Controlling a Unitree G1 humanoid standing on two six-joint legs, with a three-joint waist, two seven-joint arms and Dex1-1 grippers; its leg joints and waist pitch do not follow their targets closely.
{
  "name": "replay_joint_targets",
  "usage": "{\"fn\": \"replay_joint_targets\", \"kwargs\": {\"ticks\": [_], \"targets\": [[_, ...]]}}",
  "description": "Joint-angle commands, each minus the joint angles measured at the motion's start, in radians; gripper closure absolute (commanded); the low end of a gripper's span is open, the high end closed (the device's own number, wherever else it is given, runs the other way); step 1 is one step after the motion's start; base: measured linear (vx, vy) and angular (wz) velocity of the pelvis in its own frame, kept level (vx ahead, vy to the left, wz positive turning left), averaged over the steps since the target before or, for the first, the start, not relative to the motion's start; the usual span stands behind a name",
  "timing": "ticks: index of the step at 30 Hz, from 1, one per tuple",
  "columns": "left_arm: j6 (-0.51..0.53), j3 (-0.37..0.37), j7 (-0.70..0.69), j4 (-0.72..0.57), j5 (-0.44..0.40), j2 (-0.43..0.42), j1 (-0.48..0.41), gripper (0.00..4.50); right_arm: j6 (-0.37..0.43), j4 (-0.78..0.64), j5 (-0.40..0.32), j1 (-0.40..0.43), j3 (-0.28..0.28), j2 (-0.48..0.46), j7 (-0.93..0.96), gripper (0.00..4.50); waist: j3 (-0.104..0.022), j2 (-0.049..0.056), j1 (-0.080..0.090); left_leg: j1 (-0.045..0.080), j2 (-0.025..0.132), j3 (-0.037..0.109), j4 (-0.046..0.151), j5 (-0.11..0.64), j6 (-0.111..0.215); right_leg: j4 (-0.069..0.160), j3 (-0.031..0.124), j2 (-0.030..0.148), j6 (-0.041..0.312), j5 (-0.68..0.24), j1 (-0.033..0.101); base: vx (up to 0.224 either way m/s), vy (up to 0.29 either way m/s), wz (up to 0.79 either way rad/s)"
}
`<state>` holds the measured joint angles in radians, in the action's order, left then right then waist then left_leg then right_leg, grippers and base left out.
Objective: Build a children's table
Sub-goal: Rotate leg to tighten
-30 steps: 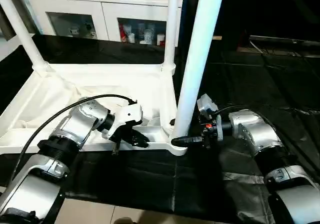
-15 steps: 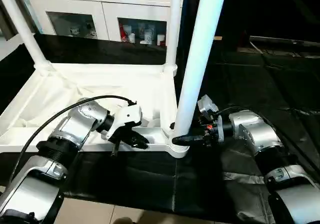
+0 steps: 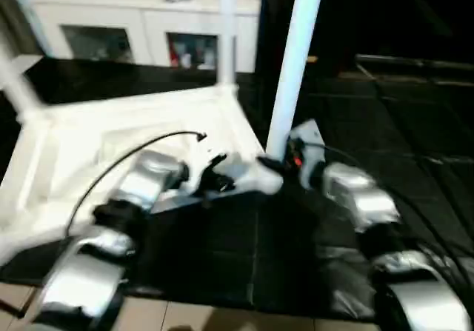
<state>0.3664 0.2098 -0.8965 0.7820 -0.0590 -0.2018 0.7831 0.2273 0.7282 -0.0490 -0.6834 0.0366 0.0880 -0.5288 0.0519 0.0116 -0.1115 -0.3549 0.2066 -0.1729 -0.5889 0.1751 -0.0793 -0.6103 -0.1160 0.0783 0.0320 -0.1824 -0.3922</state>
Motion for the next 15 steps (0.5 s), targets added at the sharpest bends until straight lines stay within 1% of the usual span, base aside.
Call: {"fn": "replay_joint_targets", "kwargs": {"ticks": [1, 2, 3, 4, 5, 6, 7, 8, 9, 10, 11, 12, 13, 14, 15], "targets": [[-0.018, -0.041, 0.129, -0.014, 0.033, 0.054, 0.05, 4.5, 0.014, 0.017, -0.02, -0.002, -0.084, -0.105, -0.06, 2.16, -0.064, -0.005, 0.002, 0.011, 0.023, 0.011, 0.071, 0.238, 0.013, 0.104, 0.057, 0.082, 0.107, -0.405, 0.043, 0.0, 0.0, 0.0], [-0.014, -0.04, 0.119, -0.028, 0.024, 0.054, 0.047, 4.5, -0.011, -0.007, -0.013, 0.009, -0.101, -0.106, -0.085, 1.97, -0.067, -0.005, 0.0, 0.006, 0.025, 0.01, 0.07, 0.214, 0.023, 0.098, 0.06, 0.083, 0.116, -0.354, 0.046, 0.0, 0.0, 0.0], [-0.013, -0.036, 0.109, -0.033, 0.019, 0.05, 0.043, 4.5, -0.02, -0.017, -0.008, 0.016, -0.111, -0.102, -0.1, 1.85, -0.068, -0.005, 0.0, 0.005, 0.025, 0.01, 0.07, 0.204, 0.025, 0.094, 0.061, 0.082, 0.122, -0.33, 0.047, 0.0, 0.0, 0.0], [-0.015, -0.032, 0.097, -0.036, 0.015, 0.043, 0.039, 4.5, -0.02, -0.026, -0.005, 0.024, -0.118, -0.097, -0.11, 1.85, -0.067, -0.005, 0.0, 0.006, 0.026, 0.009, 0.07, 0.199, 0.027, 0.093, 0.062, 0.081, 0.128, -0.311, 0.046, 0.0, 0.0, 0.0], [-0.016, -0.029, 0.089, -0.037, 0.012, 0.038, 0.037, 4.5, -0.018, -0.03, -0.002, 0.029, -0.121, -0.094, -0.115, 1.83, -0.067, -0.005, 0.0, 0.005, 0.026, 0.009, 0.07, 0.193, 0.029, 0.09, 0.062, 0.08, 0.135, -0.292, 0.047, 0.0, 0.0, 0.0], [-0.016, -0.029, 0.089, -0.037, 0.012, 0.038, 0.037, 4.5, -0.018, -0.03, -0.002, 0.029, -0.121, -0.094, -0.115, 1.83, -0.069, -0.005, 0.0, 0.002, 0.026, 0.009, 0.069, 0.18, 0.033, 0.084, 0.062, 0.08, 0.146, -0.257, 0.051, 0.0, 0.0, 0.0], [-0.014, -0.028, 0.079, -0.04, 0.012, 0.032, 0.034, 4.5, -0.018, -0.034, -0.002, 0.033, -0.12, -0.089, -0.12, 1.76, -0.069, -0.005, 0.001, 0.003, 0.027, 0.009, 0.069, 0.177, 0.035, 0.083, 0.063, 0.081, 0.155, -0.243, 0.05, 0.0, 0.0, 0.0], [-0.014, -0.027, 0.063, -0.044, 0.012, 0.022, 0.029, 4.5, -0.021, -0.042, -0.007, 0.04, -0.118, -0.079, -0.135, 1.44, -0.069, -0.005, 0.001, 0.002, 0.026, 0.008, 0.068, 0.174, 0.038, 0.082, 0.063, 0.081, 0.162, -0.233, 0.052, 0.0, 0.0, 0.0], [-0.017, -0.02, 0.037, -0.052, 0.011, 0.006, 0.021, 4.5, -0.033, -0.051, -0.011, 0.049, -0.12, -0.058, -0.168, 1.44, -0.069, -0.004, -0.001, 0.002, 0.026, 0.008, 0.068, 0.174, 0.04, 0.082, 0.063, 0.081, 0.162, -0.232, 0.053, 0.0, 0.0, 0.0], [-0.017, -0.02, 0.037, -0.052, 0.011, 0.006, 0.021, 4.5, -0.033, -0.051, -0.011, 0.049, -0.12, -0.058, -0.168, 1.37, -0.069, -0.004, -0.001, 0.002, 0.026, 0.008, 0.068, 0.174, 0.04, 0.082, 0.063, 0.081, 0.162, -0.232, 0.053, 0.0, 0.0, 0.0], [-0.037, -0.003, -0.013, -0.059, 0.008, -0.022, 0.009, 4.5, -0.031, -0.068, -0.022, 0.064, -0.118, -0.024, -0.214, 1.23, -0.072, -0.004, -0.001, -0.002, 0.027, 0.01, 0.068, 0.161, 0.046, 0.077, 0.063, 0.081, 0.166, -0.202, 0.056, 0.0, 0.0, 0.0], [-0.047, 0.006, -0.037, -0.063, 0.006, -0.033, 0.004, 4.5, -0.033, -0.073, -0.03, 0.067, -0.116, -0.011, -0.238, 1.09, -0.072, -0.003, 0.001, -0.003, 0.028, 0.008, 0.066, 0.149, 0.052, 0.074, 0.064, 0.08, 0.173, -0.169, 0.055, 0.0, 0.0, 0.0], [-0.059, 0.012, -0.056, -0.066, 0.006, -0.041, 0.0, 4.5, -0.038, -0.076, -0.035, 0.069, -0.116, 0.0, -0.26, 1.09, -0.074, -0.003, 0.004, -0.004, 0.028, 0.008, 0.065, 0.143, 0.056, 0.071, 0.063, 0.079, 0.183, -0.147, 0.057, 0.0, 0.0, 0.0], [-0.072, 0.021, -0.089, -0.072, 0.007, -0.054, -0.007, 4.5, -0.047, -0.08, -0.042, 0.072, -0.115, 0.018, -0.296, 1.0, -0.074, -0.003, 0.004, -0.004, 0.028, 0.008, 0.065, 0.143, 0.056, 0.071, 0.063, 0.079, 0.183, -0.147, 0.057, 0.0, 0.0, 0.0], [-0.078, 0.025, -0.108, -0.075, 0.009, -0.061, -0.01, 4.5, -0.052, -0.082, -0.046, 0.073, -0.115, 0.029, -0.317, 0.95, -0.076, -0.004, 0.006, -0.009, 0.027, 0.008, 0.061, 0.124, 0.07, 0.065, 0.063, 0.08, 0.2, -0.102, 0.058, 0.0, 0.0, 0.0]]}}
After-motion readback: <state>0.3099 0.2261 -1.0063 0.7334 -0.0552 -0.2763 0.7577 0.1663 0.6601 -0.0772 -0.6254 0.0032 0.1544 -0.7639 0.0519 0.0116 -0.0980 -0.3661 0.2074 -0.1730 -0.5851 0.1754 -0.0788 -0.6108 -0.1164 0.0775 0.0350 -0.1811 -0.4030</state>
